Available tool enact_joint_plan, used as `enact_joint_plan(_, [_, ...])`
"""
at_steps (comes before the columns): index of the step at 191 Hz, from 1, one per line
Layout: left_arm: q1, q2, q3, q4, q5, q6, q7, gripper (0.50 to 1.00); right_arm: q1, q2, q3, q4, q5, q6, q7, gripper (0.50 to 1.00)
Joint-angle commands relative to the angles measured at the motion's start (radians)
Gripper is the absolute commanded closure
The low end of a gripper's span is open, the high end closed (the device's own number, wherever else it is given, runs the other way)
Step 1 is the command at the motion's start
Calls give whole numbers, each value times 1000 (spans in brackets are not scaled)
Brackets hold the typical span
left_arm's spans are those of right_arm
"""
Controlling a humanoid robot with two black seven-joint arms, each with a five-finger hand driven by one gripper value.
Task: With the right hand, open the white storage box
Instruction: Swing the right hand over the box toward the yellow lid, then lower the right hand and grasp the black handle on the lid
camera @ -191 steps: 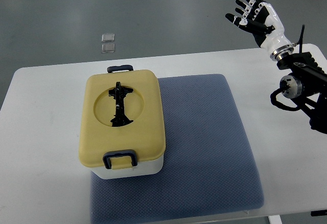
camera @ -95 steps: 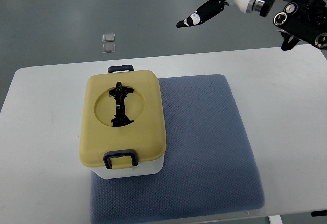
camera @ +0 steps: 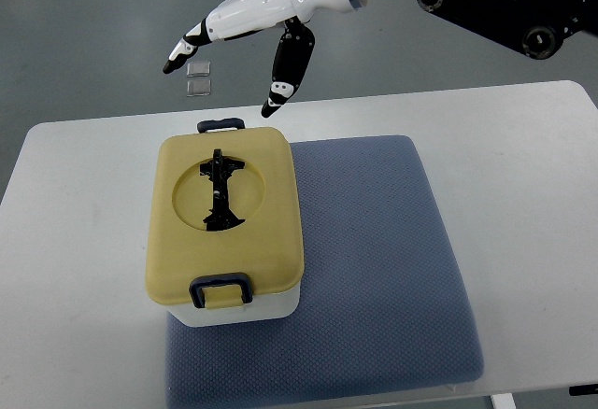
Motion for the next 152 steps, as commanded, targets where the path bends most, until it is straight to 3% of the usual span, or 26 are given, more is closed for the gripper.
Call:
enact_joint_plan(1, [0,0,0,1,0,1,1,500,0,30,0,38,-98,14,0,574])
enact_joint_plan(63, [0,0,0,1,1,-1,-1,500,-19,79,0,78,-160,3,0,591])
enact_joint_plan(85, [0,0,2,0,0,-1,-1,500,-45,83,0,78,-170,0,0,630])
enact_joint_plan(152, [0,0,2,1,1,1,1,500,-103,77,0,78,-213,-34,0,685])
